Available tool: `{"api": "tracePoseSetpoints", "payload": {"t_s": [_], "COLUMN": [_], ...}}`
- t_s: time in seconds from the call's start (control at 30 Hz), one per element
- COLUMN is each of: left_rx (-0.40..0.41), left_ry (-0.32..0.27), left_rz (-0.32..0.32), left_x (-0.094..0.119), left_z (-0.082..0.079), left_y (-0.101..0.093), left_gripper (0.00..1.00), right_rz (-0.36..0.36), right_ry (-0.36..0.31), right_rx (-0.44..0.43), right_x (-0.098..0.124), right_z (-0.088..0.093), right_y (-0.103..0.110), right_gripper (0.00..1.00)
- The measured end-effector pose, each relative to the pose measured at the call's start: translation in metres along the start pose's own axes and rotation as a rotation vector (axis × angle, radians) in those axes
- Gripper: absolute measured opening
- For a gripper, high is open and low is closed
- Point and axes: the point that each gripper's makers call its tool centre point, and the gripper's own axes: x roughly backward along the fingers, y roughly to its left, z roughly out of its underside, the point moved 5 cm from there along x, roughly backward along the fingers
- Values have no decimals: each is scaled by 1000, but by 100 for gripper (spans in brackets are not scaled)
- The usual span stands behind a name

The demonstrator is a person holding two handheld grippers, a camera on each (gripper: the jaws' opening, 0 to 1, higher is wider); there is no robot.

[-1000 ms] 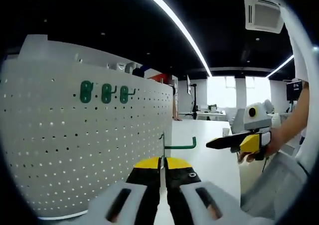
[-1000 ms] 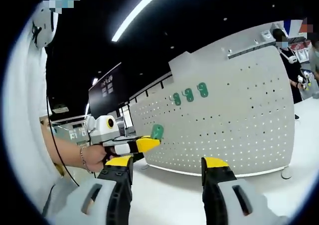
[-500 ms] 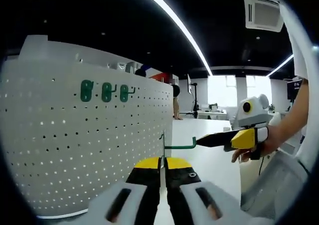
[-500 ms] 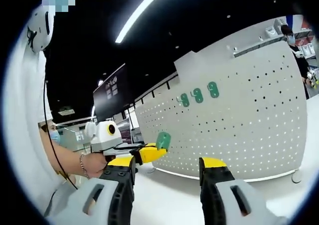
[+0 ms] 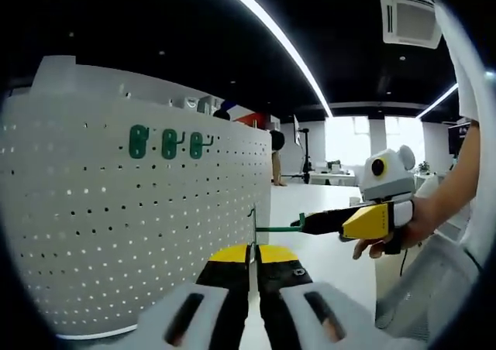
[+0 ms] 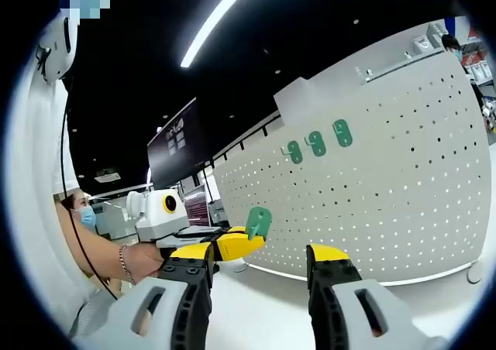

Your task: Insert the hook assembly into the mounting plate slot until the hook locks in place.

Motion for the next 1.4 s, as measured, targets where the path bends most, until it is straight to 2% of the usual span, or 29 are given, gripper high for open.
{"api": "tracePoseSetpoints", "payload": {"t_s": [0.43,0.73,1.03,1.4], "left_rx": [3,5,3,4], "left_ry": [-4,0,0,1], "left_rz": [-3,-7,-13,-27], "left_x": [1,2,3,4], "left_z": [-2,0,-1,-1], "left_y": [-1,-1,0,0], "left_gripper": [2,2,2,2], "right_rz": [-28,-23,-24,-26], "right_ry": [-11,-18,2,15], "right_rx": [-1,-19,-39,-44], "right_x": [-22,-31,-36,-42], "right_z": [-4,-6,-3,-2], "right_y": [6,6,8,12], "right_gripper": [44,37,19,10]}}
